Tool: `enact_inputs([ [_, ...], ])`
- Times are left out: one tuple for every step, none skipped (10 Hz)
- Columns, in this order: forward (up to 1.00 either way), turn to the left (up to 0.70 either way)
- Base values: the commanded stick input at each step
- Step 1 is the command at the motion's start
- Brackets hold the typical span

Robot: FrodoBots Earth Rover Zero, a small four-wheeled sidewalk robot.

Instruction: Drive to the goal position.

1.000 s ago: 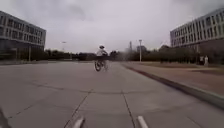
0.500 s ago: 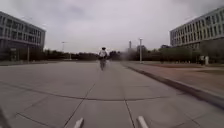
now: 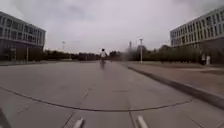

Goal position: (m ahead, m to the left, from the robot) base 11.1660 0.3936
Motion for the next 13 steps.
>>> enact_inputs([
  [0.70, 0.00],
  [0.70, 0.00],
  [0.70, 0.00],
  [0.70, 0.00],
  [0.70, 0.00],
  [0.70, 0.00],
  [0.70, 0.00],
  [0.70, 0.00],
  [0.70, 0.00],
  [0.70, 0.00],
  [0.70, 0.00],
  [0.70, 0.00],
  [0.70, 0.00],
])
